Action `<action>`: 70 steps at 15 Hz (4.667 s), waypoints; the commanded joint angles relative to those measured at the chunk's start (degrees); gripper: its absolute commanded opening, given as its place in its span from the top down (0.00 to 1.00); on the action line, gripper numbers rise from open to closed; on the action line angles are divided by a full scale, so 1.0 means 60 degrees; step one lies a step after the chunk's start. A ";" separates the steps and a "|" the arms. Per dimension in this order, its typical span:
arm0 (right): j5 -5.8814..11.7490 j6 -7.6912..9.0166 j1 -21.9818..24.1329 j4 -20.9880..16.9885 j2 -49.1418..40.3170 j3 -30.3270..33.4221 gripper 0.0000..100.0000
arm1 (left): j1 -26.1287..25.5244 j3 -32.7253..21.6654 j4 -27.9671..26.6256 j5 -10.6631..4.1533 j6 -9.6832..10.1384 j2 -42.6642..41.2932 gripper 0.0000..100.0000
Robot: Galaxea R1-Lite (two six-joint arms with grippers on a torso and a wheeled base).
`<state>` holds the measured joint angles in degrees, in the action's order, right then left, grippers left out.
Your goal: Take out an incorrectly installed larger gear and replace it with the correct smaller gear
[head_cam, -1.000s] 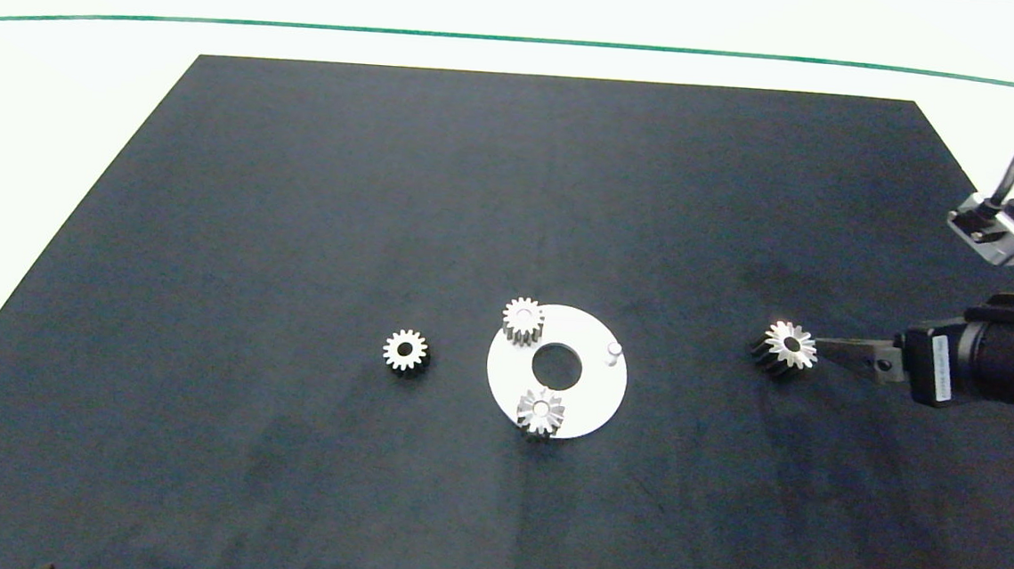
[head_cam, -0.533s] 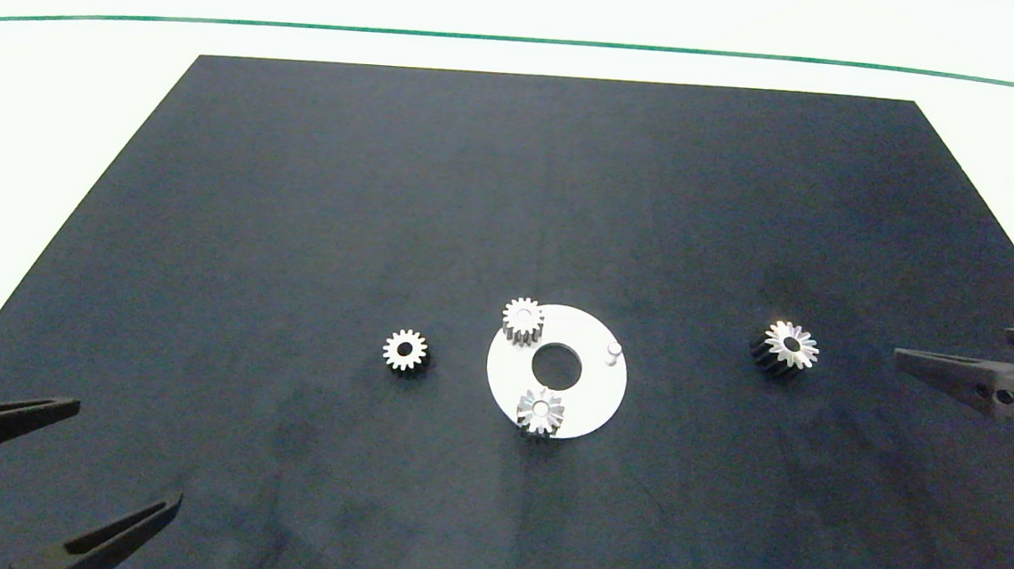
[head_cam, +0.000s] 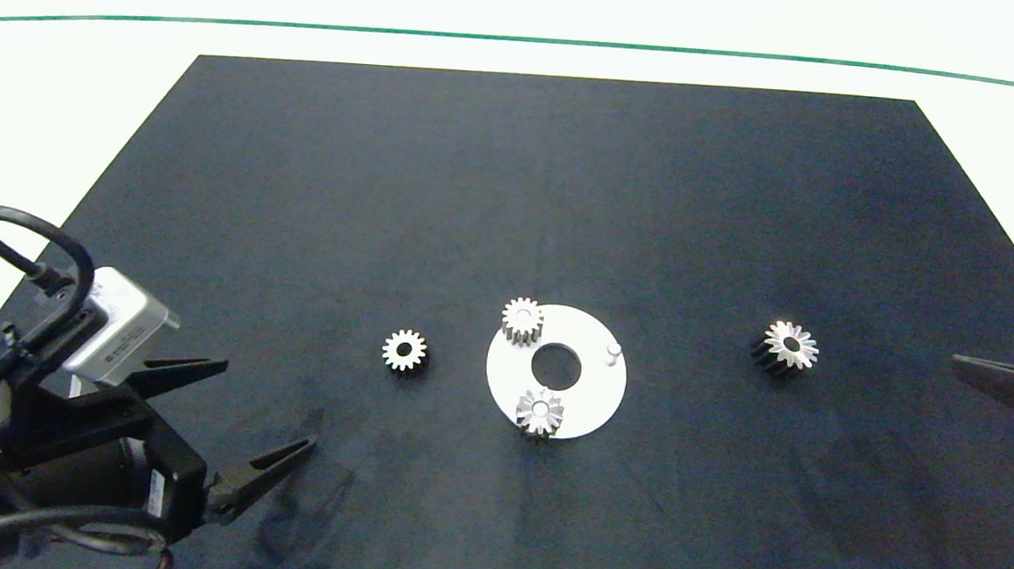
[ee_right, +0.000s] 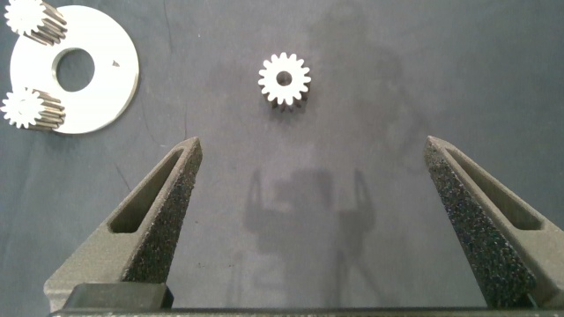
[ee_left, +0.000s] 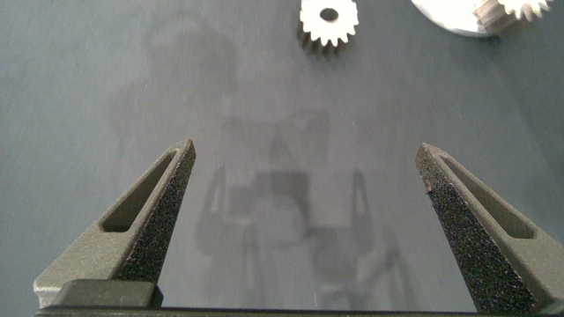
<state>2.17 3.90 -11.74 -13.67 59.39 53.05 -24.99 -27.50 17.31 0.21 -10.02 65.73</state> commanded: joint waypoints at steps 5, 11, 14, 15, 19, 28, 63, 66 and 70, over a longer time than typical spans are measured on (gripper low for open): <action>0.0005 0.0009 -0.0006 -0.0022 -0.0245 -0.0024 0.00 | -0.0112 -0.0162 0.0308 -0.0064 -0.0659 0.1349 0.00; -0.0010 0.0009 -0.0021 -0.0022 -0.0333 -0.0082 0.00 | -0.0317 -0.0851 0.0294 -0.0137 -0.0952 0.2067 0.00; -0.0010 0.0009 -0.0021 -0.0008 -0.0392 -0.0200 0.00 | -0.0742 -0.1349 0.0308 -0.0620 -0.1142 0.2565 0.00; -0.0010 0.0009 -0.0021 -0.0022 -0.0407 -0.0214 0.00 | -0.0815 -0.1554 0.0323 -0.0635 -0.1157 0.2814 0.00; -0.0127 0.0009 -0.0021 -0.0008 -0.0509 -0.0375 0.00 | -0.0815 -0.1964 0.1011 -0.0928 -0.1347 0.3664 0.00; -0.0318 -0.0006 -0.0006 0.0007 -0.0509 -0.0493 0.00 | -0.0962 -0.2579 0.1231 -0.1177 -0.1450 0.4528 0.00; -0.0347 -0.0006 -0.0021 0.0036 -0.0612 -0.0624 0.00 | -0.1006 -0.3019 0.1216 -0.1250 -0.1333 0.5202 0.49; -0.0347 -0.0006 -0.0021 0.0036 -0.0626 -0.0624 0.00 | -0.1006 -0.3019 0.1202 -0.1250 -0.1274 0.5202 0.55; -0.0347 -0.0006 -0.0021 0.0036 -0.0670 -0.0639 0.00 | -0.1020 -0.2975 0.1216 -0.1250 -0.1274 0.5202 0.62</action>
<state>0.07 3.83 -11.85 -13.39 55.37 49.25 -31.11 -45.36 24.48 -7.24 -17.55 96.85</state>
